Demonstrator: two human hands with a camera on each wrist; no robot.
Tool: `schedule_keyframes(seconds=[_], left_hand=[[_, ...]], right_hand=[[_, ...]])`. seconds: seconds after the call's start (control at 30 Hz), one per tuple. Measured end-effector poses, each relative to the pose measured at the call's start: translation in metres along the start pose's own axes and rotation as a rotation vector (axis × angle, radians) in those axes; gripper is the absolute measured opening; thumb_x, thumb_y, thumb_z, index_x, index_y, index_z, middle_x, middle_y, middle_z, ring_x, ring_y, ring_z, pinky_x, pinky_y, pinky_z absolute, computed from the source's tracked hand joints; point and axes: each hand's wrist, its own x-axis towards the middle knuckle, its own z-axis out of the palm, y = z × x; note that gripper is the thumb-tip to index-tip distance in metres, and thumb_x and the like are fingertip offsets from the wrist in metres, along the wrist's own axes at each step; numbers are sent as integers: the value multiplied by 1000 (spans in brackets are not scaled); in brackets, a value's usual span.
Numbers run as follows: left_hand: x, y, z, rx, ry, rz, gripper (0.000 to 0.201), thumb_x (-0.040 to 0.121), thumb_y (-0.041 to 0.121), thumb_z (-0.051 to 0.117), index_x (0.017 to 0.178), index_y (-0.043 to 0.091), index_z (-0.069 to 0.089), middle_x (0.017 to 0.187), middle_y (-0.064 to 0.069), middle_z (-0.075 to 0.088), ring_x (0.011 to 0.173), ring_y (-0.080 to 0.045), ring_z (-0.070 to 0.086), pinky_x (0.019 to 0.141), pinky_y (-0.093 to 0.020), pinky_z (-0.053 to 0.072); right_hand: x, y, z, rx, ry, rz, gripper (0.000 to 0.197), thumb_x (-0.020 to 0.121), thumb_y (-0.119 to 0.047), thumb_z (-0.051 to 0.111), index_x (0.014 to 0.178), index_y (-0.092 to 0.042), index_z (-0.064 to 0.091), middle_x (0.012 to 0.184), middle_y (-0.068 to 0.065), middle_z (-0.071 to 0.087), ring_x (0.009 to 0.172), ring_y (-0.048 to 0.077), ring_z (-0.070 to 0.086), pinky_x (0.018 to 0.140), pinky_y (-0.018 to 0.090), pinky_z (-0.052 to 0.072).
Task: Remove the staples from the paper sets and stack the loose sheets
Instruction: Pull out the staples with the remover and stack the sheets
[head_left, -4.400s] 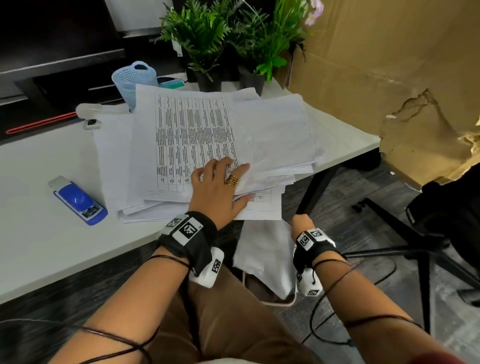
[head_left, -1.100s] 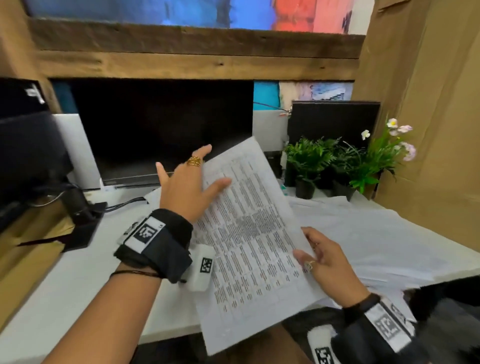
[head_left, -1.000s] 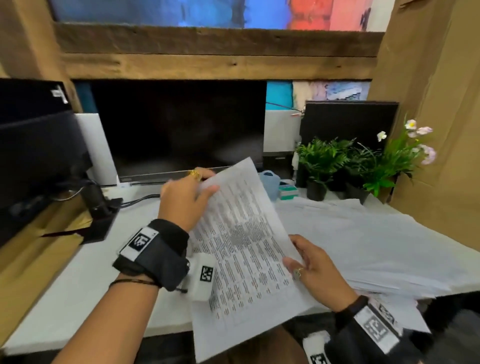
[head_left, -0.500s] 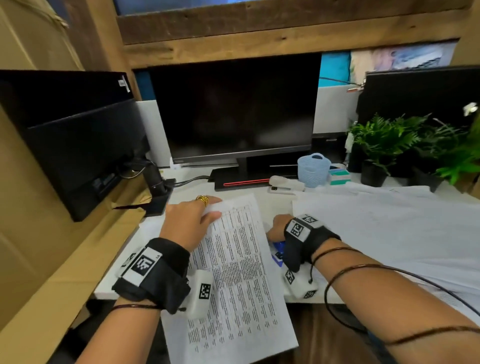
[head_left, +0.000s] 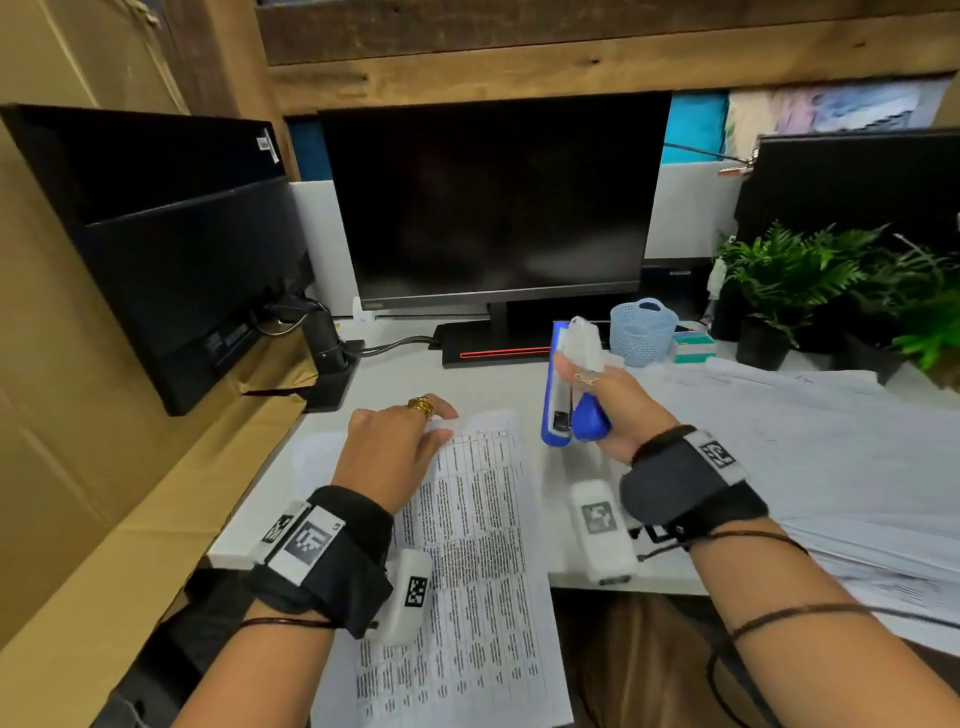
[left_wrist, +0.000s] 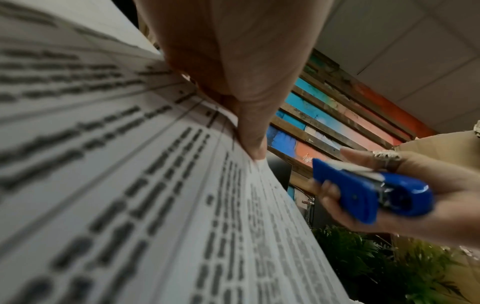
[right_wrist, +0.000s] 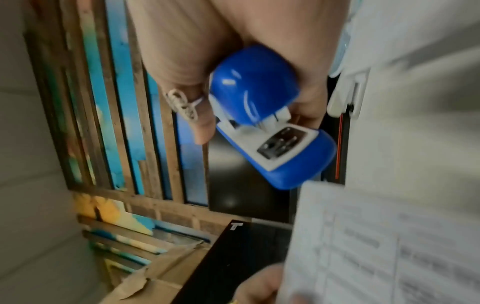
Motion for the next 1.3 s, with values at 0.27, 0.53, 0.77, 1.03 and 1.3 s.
schedule_keyframes(seconds=[0.27, 0.53, 0.77, 1.03, 1.3], left_hand=[[-4, 18, 5, -59, 38, 40, 20, 96, 42, 43, 113, 37, 52, 78, 14, 50, 79, -11, 49, 84, -25, 23], [-18, 1, -8, 37, 96, -83, 29, 86, 57, 50, 99, 32, 55, 80, 12, 52, 94, -13, 55, 98, -33, 24], [-20, -14, -5, -466, 201, -169, 20, 75, 26, 76, 92, 23, 66, 88, -1, 67, 66, -5, 50, 57, -14, 37], [-17, 19, -3, -572, 322, -153, 40, 64, 26, 84, 95, 29, 59, 69, 8, 52, 61, -5, 48, 60, -5, 40], [-23, 39, 3, -757, 400, -147, 67, 53, 18, 89, 105, 28, 49, 65, 4, 53, 59, -5, 51, 63, -15, 45]], right_hand=[[-36, 0, 19, -173, -148, 15, 20, 89, -12, 59, 109, -11, 57, 93, 11, 68, 81, 25, 65, 69, 35, 54], [-31, 8, 9, -199, 39, -18, 19, 90, -16, 59, 108, -11, 56, 106, 17, 67, 93, 33, 66, 81, 43, 56], [-24, 5, 0, -354, 160, -94, 39, 90, -28, 61, 123, -12, 50, 113, 11, 59, 99, 27, 60, 87, 42, 52], [-38, -22, 41, 45, 112, -307, 27, 90, -32, 58, 110, -20, 44, 92, -5, 54, 77, 7, 58, 62, 16, 53], [-38, -20, 59, 84, 74, -94, 10, 87, -8, 59, 82, -15, 55, 78, 6, 56, 73, 20, 56, 71, 36, 51]])
